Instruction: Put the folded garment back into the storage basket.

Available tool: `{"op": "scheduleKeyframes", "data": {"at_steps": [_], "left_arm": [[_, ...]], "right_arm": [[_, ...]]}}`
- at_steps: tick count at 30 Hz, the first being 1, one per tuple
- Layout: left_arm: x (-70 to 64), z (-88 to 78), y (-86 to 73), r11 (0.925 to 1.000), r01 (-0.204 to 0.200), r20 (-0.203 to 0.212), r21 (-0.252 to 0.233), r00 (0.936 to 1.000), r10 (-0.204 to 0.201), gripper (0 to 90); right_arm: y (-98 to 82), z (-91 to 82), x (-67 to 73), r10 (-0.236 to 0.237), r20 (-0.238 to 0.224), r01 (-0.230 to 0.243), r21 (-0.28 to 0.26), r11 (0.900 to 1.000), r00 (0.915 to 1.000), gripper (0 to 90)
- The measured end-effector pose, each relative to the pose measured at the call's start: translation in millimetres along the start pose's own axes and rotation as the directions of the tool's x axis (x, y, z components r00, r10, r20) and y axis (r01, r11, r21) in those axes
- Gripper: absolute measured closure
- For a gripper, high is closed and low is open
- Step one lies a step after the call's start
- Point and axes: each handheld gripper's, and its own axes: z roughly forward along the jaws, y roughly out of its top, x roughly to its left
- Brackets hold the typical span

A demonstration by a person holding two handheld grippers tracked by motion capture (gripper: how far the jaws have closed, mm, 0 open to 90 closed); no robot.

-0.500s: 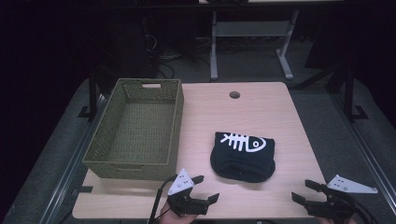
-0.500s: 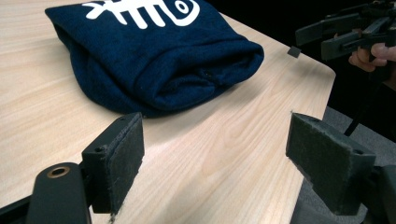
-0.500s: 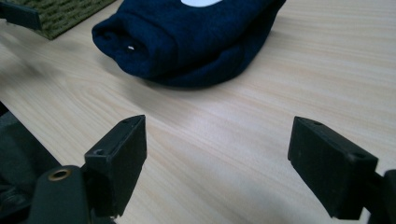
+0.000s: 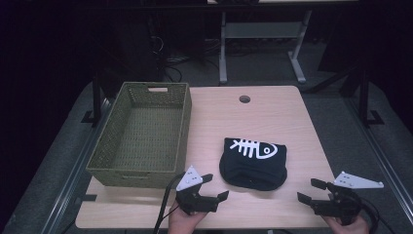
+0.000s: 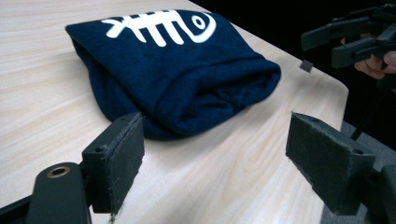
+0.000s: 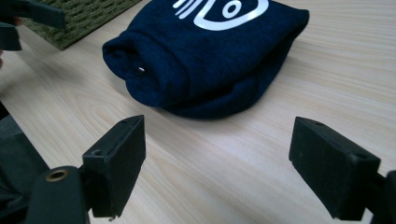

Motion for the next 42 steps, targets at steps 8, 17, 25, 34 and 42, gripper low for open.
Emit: {"op": "scheduleKeyframes", "data": {"at_steps": [8, 17, 25, 34, 42], "left_arm": [[6.0, 17.9, 8.4, 0.9998, 0.004, -0.025, 0.017, 0.9997, -0.003, 18.7], [14.2, 37.8, 21.8, 0.9992, 0.017, -0.041, 0.035, 0.9990, -0.016, 18.3], [24.7, 50.9, 26.9, 0.9983, 0.045, -0.089, 0.036, 0.9951, -0.042, 19.0], [36.8, 69.1, 35.0, 0.9940, 0.102, -0.106, 0.041, 0.9897, -0.097, 19.3], [48.7, 83.1, 35.5, 0.9840, 0.167, -0.135, 0.063, 0.9783, -0.157, 20.9]], "right_arm": [[18.8, 13.1, -2.9, -0.001, -0.038, 0.001, 0.013, 1.000, 0.9993, 16.8], [36.9, 28.2, -2.1, -0.001, -0.052, 0.003, 0.041, 0.999, 0.9986, 16.7], [42.3, 38.5, -12.7, 0.019, -0.037, -0.017, 0.064, 0.998, 0.9991, 16.7], [53.6, 50.4, -25.9, 0.051, -0.024, -0.049, 0.095, 0.994, 0.9984, 17.0], [60.6, 70.8, -34.0, 0.080, -0.018, -0.077, 0.119, 0.990, 0.9966, 20.0]]}}
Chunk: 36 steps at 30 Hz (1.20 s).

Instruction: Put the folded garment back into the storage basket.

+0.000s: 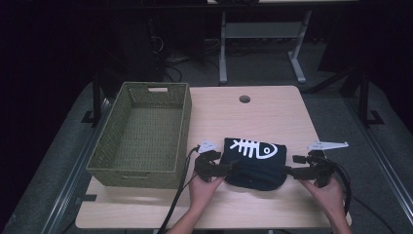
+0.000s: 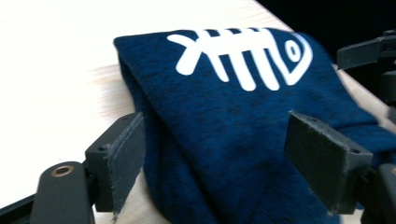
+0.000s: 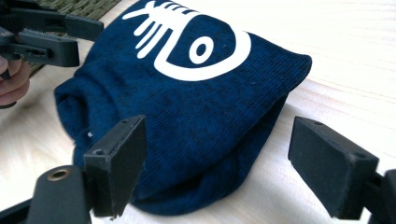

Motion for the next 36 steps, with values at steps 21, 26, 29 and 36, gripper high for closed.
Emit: {"op": "scheduleKeyframes", "data": {"at_steps": [21, 26, 29, 36], "left_arm": [[11.3, 18.0, -1.8, 0.9940, 0.082, 0.004, 0.072, 0.9965, -0.083, 31.6], [8.8, 19.1, -2.3, 0.9932, 0.081, 0.016, 0.083, 0.9965, -0.082, 38.9], [5.2, 19.9, -3.3, 0.9934, 0.078, 0.022, 0.084, 0.9966, -0.080, 44.9], [-0.8, 19.7, -3.8, 0.9933, 0.072, 0.031, 0.090, 0.9967, -0.075, 58.0]], "right_arm": [[-1.2, 37.2, -12.6, 0.084, 0.019, -0.085, 0.075, 0.994, 0.9963, 45.4], [-1.7, 35.3, -17.0, 0.128, 0.020, -0.129, 0.074, 0.989, 0.9916, 49.3], [-1.7, 36.1, -16.0, 0.124, 0.018, -0.125, 0.075, 0.989, 0.9921, 54.6], [-2.4, 38.7, -15.3, 0.126, -0.011, -0.125, 0.086, 0.988, 0.9920, 69.6]]}}
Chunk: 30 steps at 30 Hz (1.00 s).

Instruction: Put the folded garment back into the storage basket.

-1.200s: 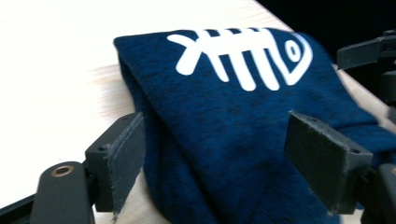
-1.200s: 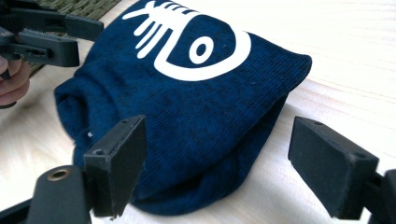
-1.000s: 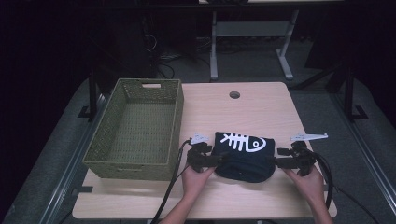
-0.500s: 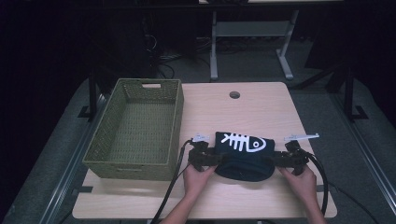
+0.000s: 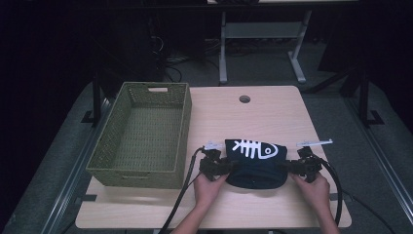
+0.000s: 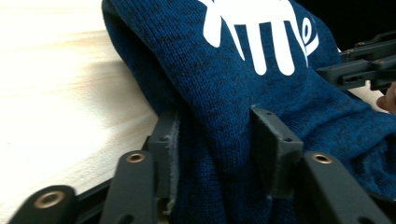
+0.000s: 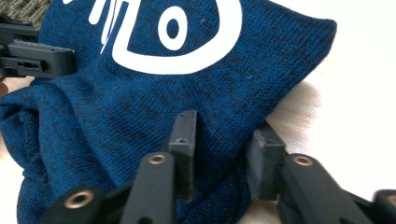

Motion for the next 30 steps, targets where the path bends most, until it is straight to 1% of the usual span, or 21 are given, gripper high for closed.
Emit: {"op": "scheduleKeyframes", "data": {"at_steps": [3, 8, 9, 12, 14, 17, 20, 22, 25, 30], "left_arm": [[-0.9, -0.3, 0.2, 1.0000, 0.009, 0.007, 0.002, 0.9999, -0.009, 61.3], [-1.9, -1.3, 1.7, 0.9999, 0.014, 0.021, 0.001, 0.9997, -0.014, 65.5], [-2.6, -1.5, 2.2, 0.9999, 0.014, 0.022, 0.000, 0.9997, -0.014, 66.4], [-5.4, -1.8, 4.3, 1.0000, 0.004, 0.025, 0.004, 0.9997, -0.004, 67.1], [-7.0, -2.2, 5.4, 1.0000, 0.001, 0.026, 0.007, 0.9997, -0.001, 67.5], [-9.3, -3.2, 7.2, 0.9999, 0.011, 0.034, 0.005, 0.9994, -0.011, 67.9], [-13.6, -6.1, 11.0, 1.0000, -0.001, 0.036, 0.006, 0.9994, 0.001, 68.0], [-17.0, -8.9, 13.8, 1.0000, -0.008, 0.037, 0.003, 0.9993, 0.008, 68.0], [-19.6, -12.7, 18.9, 0.9996, -0.029, 0.044, 0.005, 0.9986, 0.029, 68.1], [-23.8, -19.1, 24.7, 0.9992, -0.041, 0.042, 0.004, 0.9983, 0.040, 68.1]], "right_arm": [[0.3, -2.3, 2.6, -0.022, 0.016, 0.022, -0.001, 1.000, 0.9996, 73.0], [0.0, -7.3, 4.4, -0.018, 0.008, 0.018, -0.010, 1.000, 0.9998, 74.9], [0.1, -9.2, 4.9, -0.020, 0.004, 0.020, -0.020, 1.000, 0.9998, 75.1], [1.5, -14.4, 7.4, -0.025, 0.007, 0.025, -0.024, 0.999, 0.9997, 75.1], [2.6, -18.1, 8.8, -0.035, 0.014, 0.036, -0.027, 0.999, 0.9993, 75.1], [3.3, -22.9, 9.7, -0.037, 0.016, 0.038, -0.032, 0.999, 0.9992, 75.1], [4.1, -28.9, 11.9, -0.037, 0.017, 0.038, -0.037, 0.999, 0.9992, 75.1], [4.7, -32.5, 13.7, -0.047, 0.021, 0.048, -0.041, 0.998, 0.9987, 75.1], [5.8, -38.3, 16.5, -0.049, 0.023, 0.050, -0.049, 0.998, 0.9985, 75.1], [8.4, -45.5, 20.7, -0.056, 0.020, 0.057, -0.058, 0.997, 0.9982, 75.0]]}}
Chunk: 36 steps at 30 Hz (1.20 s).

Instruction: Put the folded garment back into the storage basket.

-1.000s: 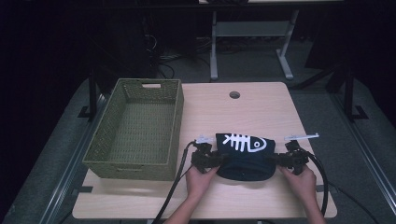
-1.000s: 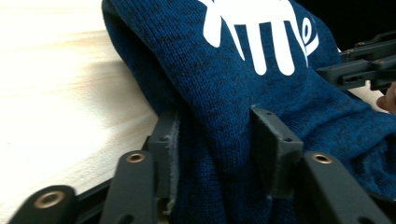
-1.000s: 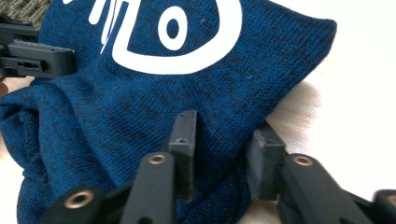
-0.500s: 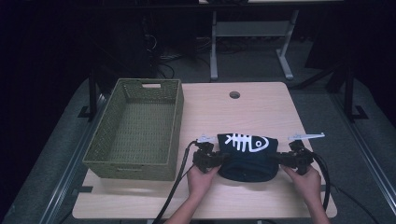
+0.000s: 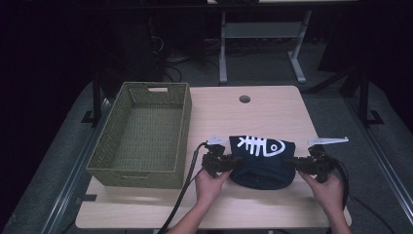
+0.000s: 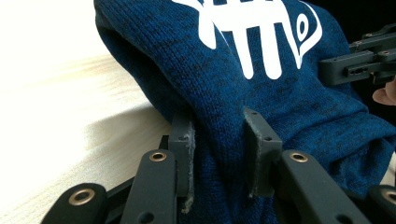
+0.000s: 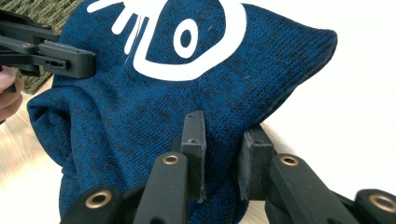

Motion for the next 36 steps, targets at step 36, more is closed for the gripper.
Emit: {"op": "scheduleKeyframes", "data": {"at_steps": [36], "left_arm": [[-14.6, -42.1, 31.3, 0.9959, -0.085, -0.031, -0.031, 0.9960, 0.084, 68.1]], "right_arm": [[31.0, -24.1, 30.5, -0.046, -0.004, 0.046, -0.047, 0.998, 0.9989, 75.0]]}}
